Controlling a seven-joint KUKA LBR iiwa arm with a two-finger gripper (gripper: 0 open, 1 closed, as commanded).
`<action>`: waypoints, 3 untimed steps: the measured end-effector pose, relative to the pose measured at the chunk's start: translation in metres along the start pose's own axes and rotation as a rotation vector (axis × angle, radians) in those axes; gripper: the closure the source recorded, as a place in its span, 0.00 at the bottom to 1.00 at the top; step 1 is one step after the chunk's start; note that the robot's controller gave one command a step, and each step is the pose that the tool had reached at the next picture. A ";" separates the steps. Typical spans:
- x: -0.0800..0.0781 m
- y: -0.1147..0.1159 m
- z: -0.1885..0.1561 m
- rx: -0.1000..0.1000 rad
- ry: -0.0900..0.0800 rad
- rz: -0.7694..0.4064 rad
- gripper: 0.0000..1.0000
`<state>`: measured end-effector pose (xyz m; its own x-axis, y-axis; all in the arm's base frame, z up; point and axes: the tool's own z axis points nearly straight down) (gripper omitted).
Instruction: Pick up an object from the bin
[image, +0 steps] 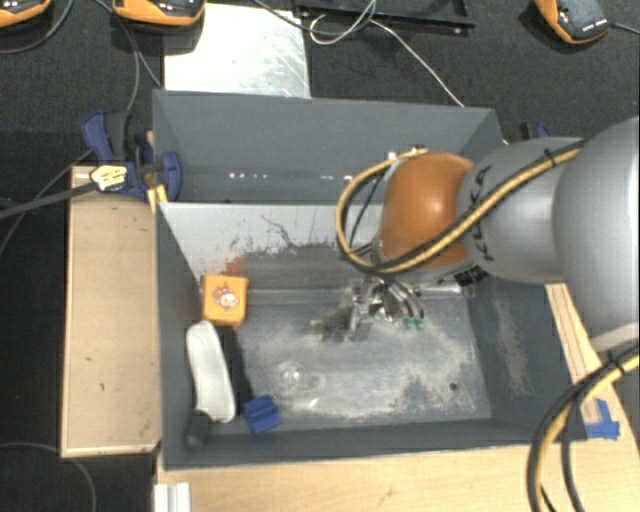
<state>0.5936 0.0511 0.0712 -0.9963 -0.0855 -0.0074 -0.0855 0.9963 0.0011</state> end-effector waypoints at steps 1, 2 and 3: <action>-0.003 0.000 -0.104 0.000 -0.010 0.005 1.00; 0.000 0.000 -0.056 -0.001 0.001 0.006 1.00; 0.001 0.000 -0.066 -0.001 0.004 0.007 1.00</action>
Offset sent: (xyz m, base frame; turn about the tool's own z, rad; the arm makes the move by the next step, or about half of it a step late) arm -0.0001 0.0002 0.0571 0.0000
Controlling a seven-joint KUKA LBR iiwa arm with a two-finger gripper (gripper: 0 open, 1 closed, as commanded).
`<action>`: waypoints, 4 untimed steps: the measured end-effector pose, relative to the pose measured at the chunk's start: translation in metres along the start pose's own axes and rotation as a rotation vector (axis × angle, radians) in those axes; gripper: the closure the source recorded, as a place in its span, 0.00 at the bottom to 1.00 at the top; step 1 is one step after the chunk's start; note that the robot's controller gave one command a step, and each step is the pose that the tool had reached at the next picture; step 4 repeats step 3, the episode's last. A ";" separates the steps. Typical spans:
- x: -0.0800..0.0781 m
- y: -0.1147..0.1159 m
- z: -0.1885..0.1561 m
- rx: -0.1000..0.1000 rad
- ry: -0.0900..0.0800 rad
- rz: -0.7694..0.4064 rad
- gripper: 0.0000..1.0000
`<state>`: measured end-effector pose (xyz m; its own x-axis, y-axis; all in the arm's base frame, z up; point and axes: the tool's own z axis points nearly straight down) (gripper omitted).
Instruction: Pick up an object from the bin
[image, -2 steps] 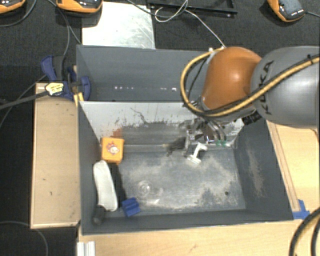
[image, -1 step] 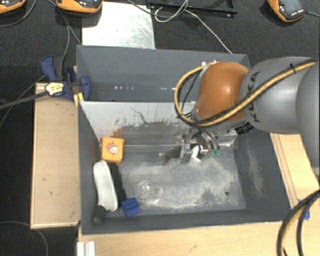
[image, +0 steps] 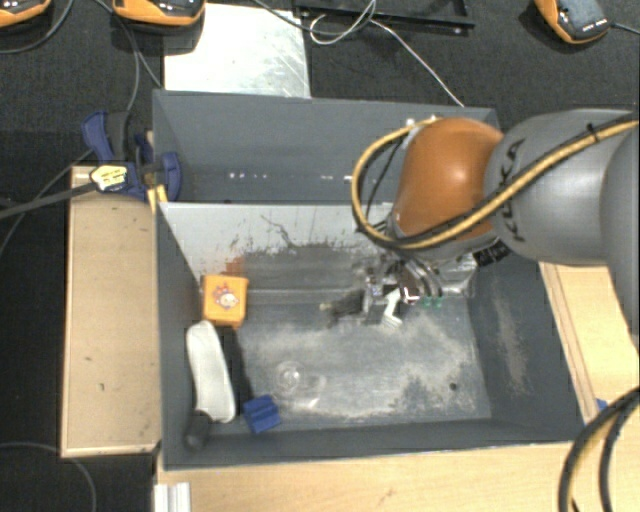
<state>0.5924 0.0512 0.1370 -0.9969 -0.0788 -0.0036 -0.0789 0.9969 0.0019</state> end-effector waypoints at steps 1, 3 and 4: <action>0.000 0.000 -0.019 0.000 -0.001 0.001 1.00; -0.002 0.000 -0.089 0.000 -0.011 0.004 1.00; -0.002 0.000 -0.089 0.000 -0.011 0.004 1.00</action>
Offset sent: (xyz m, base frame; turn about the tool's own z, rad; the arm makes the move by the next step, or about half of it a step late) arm 0.0000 0.0001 0.0348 0.0000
